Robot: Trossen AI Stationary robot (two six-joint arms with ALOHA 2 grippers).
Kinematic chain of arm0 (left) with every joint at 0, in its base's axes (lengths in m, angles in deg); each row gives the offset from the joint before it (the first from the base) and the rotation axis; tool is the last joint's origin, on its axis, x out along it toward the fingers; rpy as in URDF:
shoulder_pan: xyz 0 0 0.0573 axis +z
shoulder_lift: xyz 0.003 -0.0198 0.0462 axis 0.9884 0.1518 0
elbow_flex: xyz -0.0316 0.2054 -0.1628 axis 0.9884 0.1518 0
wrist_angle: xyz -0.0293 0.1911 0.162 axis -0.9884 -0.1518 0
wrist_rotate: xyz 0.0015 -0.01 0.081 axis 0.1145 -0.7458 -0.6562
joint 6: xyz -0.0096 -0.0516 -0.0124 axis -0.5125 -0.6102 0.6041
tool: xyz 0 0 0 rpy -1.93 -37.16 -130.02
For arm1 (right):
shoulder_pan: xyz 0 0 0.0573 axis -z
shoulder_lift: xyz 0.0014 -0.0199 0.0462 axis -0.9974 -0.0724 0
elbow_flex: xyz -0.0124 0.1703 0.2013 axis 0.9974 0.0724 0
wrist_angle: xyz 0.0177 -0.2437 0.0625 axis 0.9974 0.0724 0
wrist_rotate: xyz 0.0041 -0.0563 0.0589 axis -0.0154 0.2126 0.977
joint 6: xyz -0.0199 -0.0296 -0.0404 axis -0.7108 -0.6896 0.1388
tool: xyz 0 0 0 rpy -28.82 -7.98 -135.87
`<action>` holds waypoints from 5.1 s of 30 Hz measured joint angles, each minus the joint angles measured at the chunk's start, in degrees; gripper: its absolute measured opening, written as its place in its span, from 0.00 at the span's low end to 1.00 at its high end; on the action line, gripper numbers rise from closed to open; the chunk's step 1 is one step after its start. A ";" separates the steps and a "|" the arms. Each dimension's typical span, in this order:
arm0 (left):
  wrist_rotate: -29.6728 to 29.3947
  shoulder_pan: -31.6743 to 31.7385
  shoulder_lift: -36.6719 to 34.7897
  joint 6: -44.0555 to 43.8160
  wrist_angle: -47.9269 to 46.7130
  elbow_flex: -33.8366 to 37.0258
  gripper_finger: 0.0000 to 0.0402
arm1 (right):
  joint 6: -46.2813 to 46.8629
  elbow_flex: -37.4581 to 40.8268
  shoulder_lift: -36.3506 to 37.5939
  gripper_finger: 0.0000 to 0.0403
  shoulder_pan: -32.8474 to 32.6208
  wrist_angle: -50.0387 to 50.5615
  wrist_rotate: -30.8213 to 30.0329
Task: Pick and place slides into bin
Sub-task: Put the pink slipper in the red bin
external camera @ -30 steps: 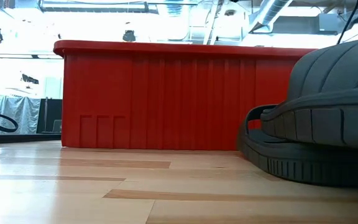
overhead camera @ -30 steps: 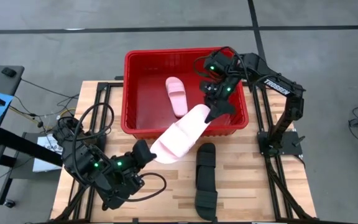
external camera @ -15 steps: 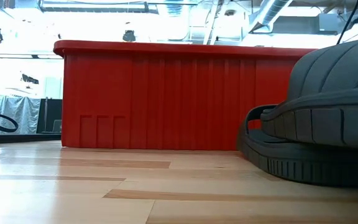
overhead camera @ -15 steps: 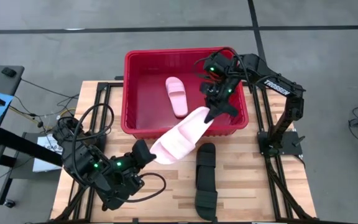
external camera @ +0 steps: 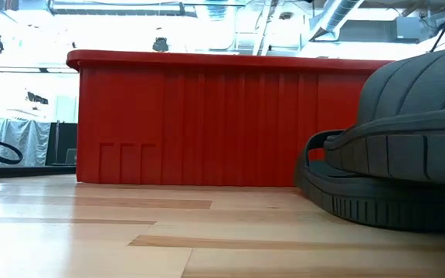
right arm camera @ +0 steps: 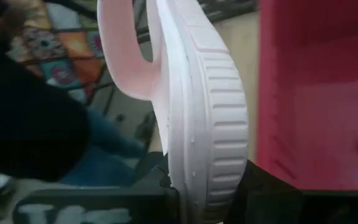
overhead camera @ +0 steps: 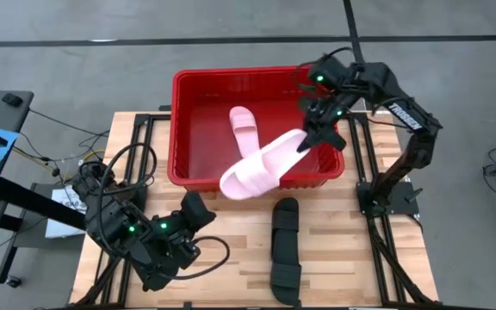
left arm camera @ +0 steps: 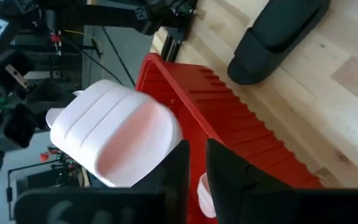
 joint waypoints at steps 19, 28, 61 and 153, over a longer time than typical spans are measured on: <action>-21.92 1.87 0.00 -16.69 -0.07 0.00 0.11 | 21.60 -0.02 12.29 0.12 -4.44 -42.52 -46.84; -33.67 3.32 0.00 -27.14 -0.07 0.00 0.11 | 22.33 27.35 21.60 0.12 -9.82 -66.43 -53.24; -39.02 12.85 -0.59 -52.31 5.50 0.02 0.08 | 27.19 81.59 39.78 0.12 -15.33 -131.32 -49.24; 23.15 40.13 -24.57 -4.34 54.57 21.49 0.29 | 22.24 81.53 36.45 0.11 -20.78 -121.94 -49.31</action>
